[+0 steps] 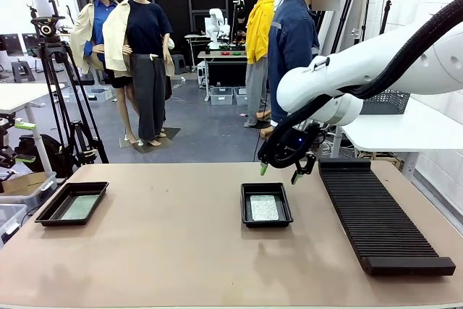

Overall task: Inspect and transfer BCBs to ESD trays.
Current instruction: Pick up the Blank PCB from the PCB Rack and place it in the right ESD tray, then pick up the ESD tray and place it on the left side of the table.

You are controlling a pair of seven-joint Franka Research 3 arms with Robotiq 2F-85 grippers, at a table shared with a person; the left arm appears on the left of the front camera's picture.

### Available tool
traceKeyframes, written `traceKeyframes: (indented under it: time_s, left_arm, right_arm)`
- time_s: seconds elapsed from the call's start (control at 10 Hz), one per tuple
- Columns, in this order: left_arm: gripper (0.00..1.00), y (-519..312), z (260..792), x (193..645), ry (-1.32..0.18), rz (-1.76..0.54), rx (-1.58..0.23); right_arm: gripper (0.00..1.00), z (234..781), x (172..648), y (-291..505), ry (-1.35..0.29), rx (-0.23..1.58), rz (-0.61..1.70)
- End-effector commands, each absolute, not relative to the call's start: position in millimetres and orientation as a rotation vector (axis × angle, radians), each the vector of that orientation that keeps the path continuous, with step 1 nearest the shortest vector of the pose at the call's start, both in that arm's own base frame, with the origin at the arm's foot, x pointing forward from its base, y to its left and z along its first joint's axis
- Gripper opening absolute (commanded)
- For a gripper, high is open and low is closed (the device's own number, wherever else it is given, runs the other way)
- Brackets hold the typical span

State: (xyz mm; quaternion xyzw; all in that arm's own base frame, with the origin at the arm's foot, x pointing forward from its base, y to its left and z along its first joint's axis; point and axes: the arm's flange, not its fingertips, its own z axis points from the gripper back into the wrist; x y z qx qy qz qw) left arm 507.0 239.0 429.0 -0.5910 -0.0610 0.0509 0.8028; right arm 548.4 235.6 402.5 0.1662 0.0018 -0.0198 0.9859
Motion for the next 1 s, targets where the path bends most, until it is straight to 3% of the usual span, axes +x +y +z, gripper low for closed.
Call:
traceKeyframes:
  time_s: [0.0,0.9]
  left_arm:
    - [1.0,237.6,431.3,505.4,-0.133,0.107,-1.267]
    - [1.0,237.6,431.3,505.4,-0.133,0.107,-1.267]
  right_arm:
    - [1.0,403.9,548.1,235.8,0.004,0.349,-0.038]
    - [1.0,403.9,548.1,235.8,0.004,0.349,-0.038]
